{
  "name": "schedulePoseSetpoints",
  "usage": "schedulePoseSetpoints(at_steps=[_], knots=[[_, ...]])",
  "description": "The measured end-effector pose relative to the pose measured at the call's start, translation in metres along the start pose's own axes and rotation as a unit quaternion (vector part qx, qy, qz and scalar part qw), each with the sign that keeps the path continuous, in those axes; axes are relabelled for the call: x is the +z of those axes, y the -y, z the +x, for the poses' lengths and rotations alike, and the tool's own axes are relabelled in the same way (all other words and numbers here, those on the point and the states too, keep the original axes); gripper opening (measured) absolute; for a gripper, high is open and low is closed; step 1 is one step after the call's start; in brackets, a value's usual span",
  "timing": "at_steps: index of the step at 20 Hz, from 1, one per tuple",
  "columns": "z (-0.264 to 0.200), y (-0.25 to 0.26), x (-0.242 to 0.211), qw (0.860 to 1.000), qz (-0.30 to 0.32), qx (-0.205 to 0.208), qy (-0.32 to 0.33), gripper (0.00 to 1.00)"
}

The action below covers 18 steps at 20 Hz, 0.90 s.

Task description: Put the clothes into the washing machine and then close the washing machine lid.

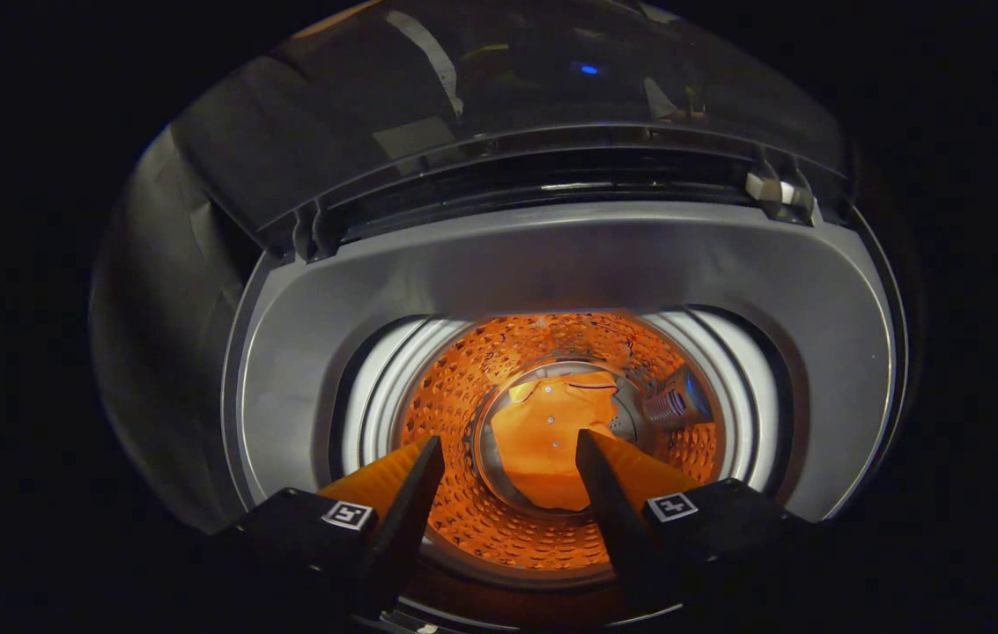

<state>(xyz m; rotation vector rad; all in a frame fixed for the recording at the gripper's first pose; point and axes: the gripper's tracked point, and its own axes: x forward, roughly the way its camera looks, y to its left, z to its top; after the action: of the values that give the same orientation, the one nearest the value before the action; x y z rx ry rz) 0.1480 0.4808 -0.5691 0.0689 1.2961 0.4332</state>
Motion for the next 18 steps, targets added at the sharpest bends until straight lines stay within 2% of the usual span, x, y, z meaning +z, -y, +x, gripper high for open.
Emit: schedulePoseSetpoints(at_steps=[5, 10, 13, 18], knots=[[-0.059, -0.017, 0.011, 0.998, -0.019, 0.013, 0.060, 0.98], [-0.156, -0.036, 0.044, 0.987, -0.035, 0.032, 0.156, 0.98], [-0.220, -0.036, 0.093, 0.969, -0.026, 0.030, 0.242, 0.98], [-0.293, -0.045, 0.168, 0.938, -0.021, 0.032, 0.345, 0.98]])
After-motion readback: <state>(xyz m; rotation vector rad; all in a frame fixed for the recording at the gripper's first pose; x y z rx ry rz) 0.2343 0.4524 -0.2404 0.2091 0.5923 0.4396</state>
